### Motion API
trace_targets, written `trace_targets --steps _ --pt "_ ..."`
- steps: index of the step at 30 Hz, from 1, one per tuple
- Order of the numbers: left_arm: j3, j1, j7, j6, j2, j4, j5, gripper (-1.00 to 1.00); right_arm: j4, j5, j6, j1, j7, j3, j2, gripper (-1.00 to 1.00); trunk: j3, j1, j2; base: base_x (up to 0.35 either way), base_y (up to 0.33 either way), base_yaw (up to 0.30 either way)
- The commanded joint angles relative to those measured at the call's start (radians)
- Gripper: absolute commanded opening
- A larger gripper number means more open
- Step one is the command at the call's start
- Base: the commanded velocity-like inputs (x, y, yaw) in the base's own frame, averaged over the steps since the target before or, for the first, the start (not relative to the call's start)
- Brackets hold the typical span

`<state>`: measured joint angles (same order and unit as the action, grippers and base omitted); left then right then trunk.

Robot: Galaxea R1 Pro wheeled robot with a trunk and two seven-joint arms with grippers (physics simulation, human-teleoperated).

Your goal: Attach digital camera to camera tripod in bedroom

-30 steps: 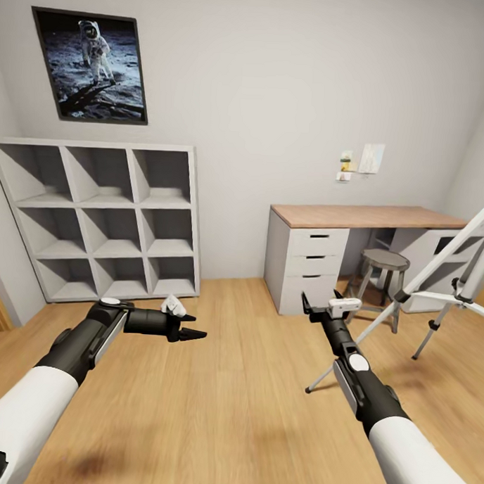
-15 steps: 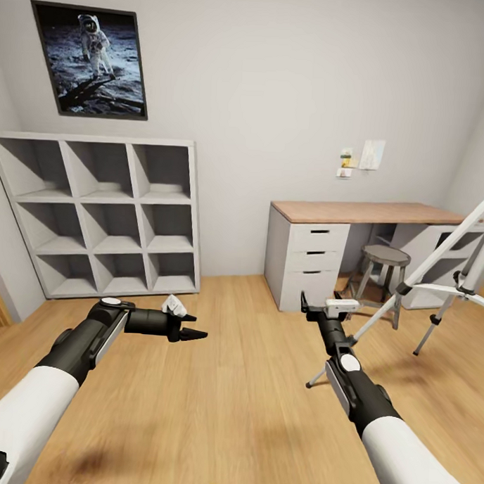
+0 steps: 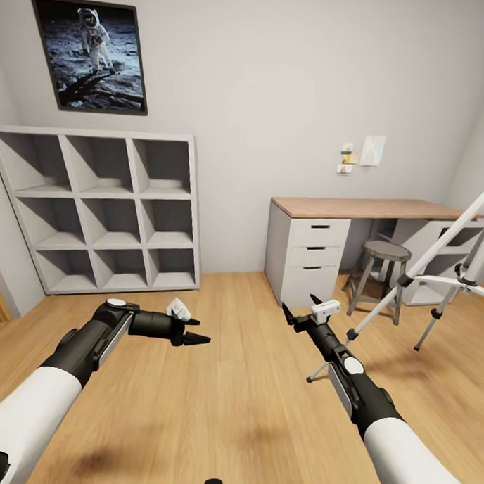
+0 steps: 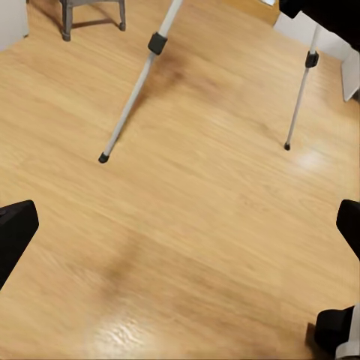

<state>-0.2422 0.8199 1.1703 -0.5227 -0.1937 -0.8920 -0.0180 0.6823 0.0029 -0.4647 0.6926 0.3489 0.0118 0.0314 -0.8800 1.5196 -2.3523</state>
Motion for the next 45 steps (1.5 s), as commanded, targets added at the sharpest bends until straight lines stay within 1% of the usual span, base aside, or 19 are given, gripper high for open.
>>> trace_targets --steps 1,21,41,45 --pt "-0.002 0.001 0.002 -0.01 -0.001 -0.001 -0.002 1.0 -0.001 0.0 -0.003 0.001 0.003 -0.002 0.001 1.0 -0.004 0.004 -0.008 0.0 0.0 0.0" --pt "-0.003 0.001 0.003 -0.006 -0.001 -0.001 -0.002 1.0 -0.001 0.0 -0.006 0.001 0.006 -0.009 0.001 1.0 -0.067 0.08 -0.148 0.0 0.0 0.0" --pt "-0.005 0.001 0.004 -0.005 -0.001 0.006 -0.002 1.0 -0.001 0.003 -0.006 0.001 0.008 -0.006 0.0 1.0 -0.144 0.089 -0.152 0.0 0.0 0.0" --pt "-0.029 0.001 0.005 0.052 -0.001 0.052 -0.002 1.0 -0.001 0.001 -0.007 0.001 0.007 -0.007 0.0 1.0 -0.16 0.091 -0.153 0.0 0.0 0.0"
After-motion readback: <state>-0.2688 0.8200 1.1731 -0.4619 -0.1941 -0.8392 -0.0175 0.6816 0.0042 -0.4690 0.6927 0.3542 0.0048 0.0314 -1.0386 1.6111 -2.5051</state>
